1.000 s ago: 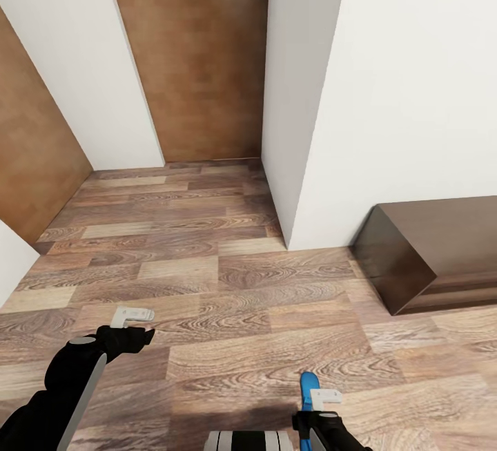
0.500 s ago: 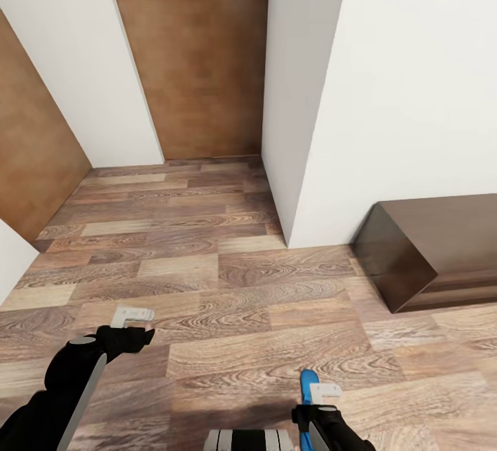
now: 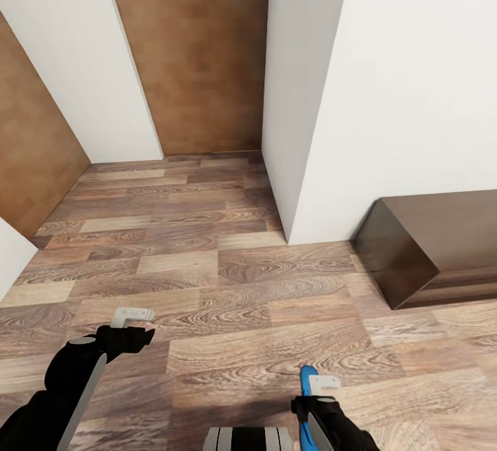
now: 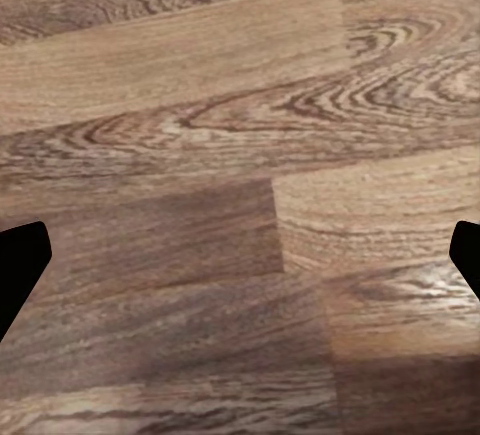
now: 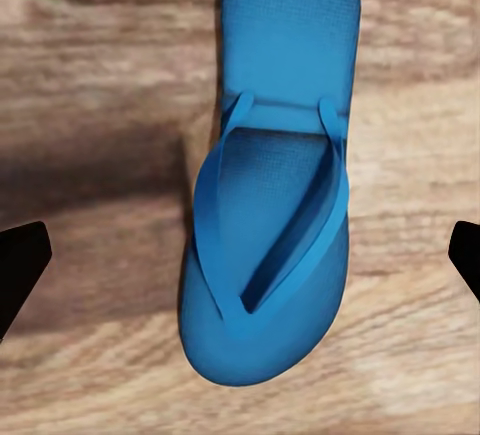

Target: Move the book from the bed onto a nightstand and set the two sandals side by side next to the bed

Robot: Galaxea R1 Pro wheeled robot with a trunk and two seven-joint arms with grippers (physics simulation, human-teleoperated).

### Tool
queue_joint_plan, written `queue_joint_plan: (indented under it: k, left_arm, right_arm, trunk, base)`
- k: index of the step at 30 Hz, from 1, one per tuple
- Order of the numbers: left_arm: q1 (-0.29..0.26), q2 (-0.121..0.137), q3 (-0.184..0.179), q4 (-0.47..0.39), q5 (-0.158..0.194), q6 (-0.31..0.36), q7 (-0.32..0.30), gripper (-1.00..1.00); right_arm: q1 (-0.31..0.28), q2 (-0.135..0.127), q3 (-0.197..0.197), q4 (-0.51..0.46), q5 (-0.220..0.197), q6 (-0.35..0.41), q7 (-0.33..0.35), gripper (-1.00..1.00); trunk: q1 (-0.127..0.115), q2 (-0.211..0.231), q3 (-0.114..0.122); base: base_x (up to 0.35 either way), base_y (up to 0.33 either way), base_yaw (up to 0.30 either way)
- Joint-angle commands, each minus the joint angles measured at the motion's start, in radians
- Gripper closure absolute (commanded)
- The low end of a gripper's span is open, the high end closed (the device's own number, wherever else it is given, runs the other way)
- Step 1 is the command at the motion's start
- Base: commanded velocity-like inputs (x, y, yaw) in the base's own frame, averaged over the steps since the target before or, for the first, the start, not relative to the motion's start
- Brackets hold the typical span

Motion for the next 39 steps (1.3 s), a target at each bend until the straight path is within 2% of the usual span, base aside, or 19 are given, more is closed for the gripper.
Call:
queue_joint_plan:
  k: [1,13,19,37,39]
  left_arm:
    - [0.000,0.000,0.001,-0.001,0.001,0.005,-0.003,-1.00]
    - [0.000,0.000,0.001,-0.001,0.002,0.005,-0.003,-1.00]
    - [0.000,0.000,0.001,-0.001,0.001,0.005,-0.003,-1.00]
    - [0.000,0.000,0.001,-0.001,0.001,0.005,-0.002,-1.00]
    - [0.000,0.000,0.001,-0.001,0.001,0.005,-0.002,-1.00]
  right_arm:
    - [-0.001,0.000,0.002,-0.002,-0.001,0.007,-0.004,-1.00]
    - [-0.027,0.000,0.002,-0.001,-0.002,0.007,-0.005,-1.00]
    - [-0.034,0.000,0.002,-0.001,-0.003,0.021,-0.006,-1.00]
    - [-0.036,-0.001,0.002,0.004,-0.003,0.028,-0.006,-1.00]
    - [-0.036,-0.001,0.002,0.004,-0.003,0.028,-0.006,-1.00]
  trunk:
    - [0.000,0.000,-0.001]
    - [0.000,0.000,-0.001]
    - [0.003,-0.002,-0.024]
    - [0.003,-0.002,-0.024]
    - [0.003,-0.002,-0.032]
  base:
    - [0.000,0.000,0.000]
    - [0.000,0.000,0.000]
    - [0.000,0.000,0.000]
    - [0.000,0.000,0.000]
    - [0.000,0.000,0.000]
